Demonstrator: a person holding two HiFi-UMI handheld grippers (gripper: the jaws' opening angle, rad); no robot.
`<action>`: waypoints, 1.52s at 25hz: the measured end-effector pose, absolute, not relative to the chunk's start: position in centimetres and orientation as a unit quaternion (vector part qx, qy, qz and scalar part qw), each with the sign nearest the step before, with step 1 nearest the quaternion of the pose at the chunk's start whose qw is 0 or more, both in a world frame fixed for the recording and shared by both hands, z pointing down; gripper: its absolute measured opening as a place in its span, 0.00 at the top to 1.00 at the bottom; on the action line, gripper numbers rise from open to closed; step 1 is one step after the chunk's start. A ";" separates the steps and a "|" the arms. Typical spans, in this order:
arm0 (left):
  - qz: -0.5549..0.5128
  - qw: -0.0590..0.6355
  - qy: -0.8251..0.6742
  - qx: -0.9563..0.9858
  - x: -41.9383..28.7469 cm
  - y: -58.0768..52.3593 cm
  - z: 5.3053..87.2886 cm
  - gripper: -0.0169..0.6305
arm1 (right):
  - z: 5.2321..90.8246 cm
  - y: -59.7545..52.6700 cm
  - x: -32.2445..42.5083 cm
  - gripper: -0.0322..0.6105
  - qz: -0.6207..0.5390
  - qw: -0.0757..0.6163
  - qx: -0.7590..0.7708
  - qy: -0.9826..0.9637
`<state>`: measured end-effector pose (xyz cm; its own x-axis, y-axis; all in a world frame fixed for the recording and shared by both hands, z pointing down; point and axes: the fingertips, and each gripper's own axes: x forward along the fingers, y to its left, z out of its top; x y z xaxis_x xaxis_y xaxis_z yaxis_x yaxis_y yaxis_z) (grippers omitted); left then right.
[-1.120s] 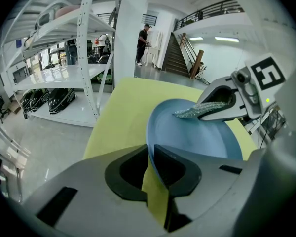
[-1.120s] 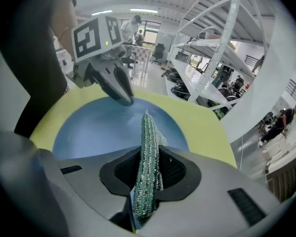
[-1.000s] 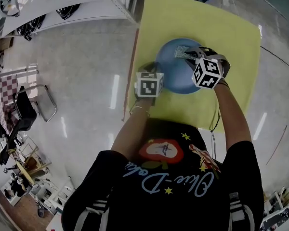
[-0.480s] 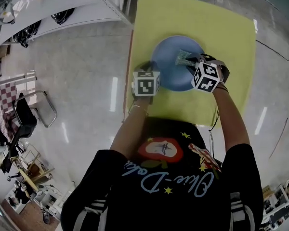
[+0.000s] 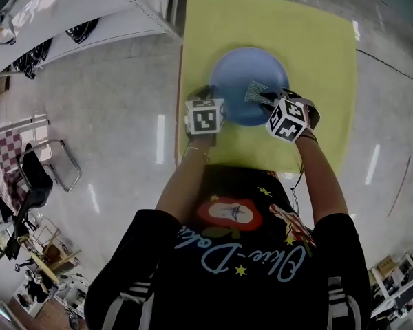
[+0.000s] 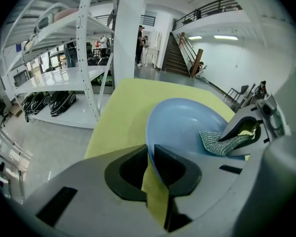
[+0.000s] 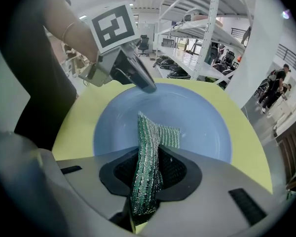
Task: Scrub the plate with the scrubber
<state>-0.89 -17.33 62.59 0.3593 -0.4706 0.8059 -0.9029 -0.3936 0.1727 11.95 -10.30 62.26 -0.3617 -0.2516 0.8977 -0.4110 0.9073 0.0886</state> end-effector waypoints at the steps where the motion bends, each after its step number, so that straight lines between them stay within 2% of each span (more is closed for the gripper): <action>1: 0.342 0.315 -0.452 0.761 -0.9 -17.3 62.5 0.92 | 62.3 -9.9 11.8 0.85 0.080 0.526 0.204 -0.822; 24: 0.338 0.318 -0.451 0.762 -0.8 -17.2 62.6 0.92 | 61.7 -6.4 6.2 0.84 0.193 0.456 0.232 -0.837; 31: 0.323 0.326 -0.434 0.775 -0.5 -17.1 62.4 0.91 | 60.3 -7.4 5.8 0.84 0.233 0.394 0.270 -0.847; 38: 0.341 0.278 -0.415 0.796 -0.6 -17.1 61.8 0.86 | 58.3 -10.0 7.6 0.85 0.239 0.339 0.369 -0.831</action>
<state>-0.57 -17.08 61.77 0.4229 -0.4714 0.7739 -0.8507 -0.5007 0.1599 7.56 -9.97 58.31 -0.4970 -0.4517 0.7409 -0.7766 0.6125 -0.1475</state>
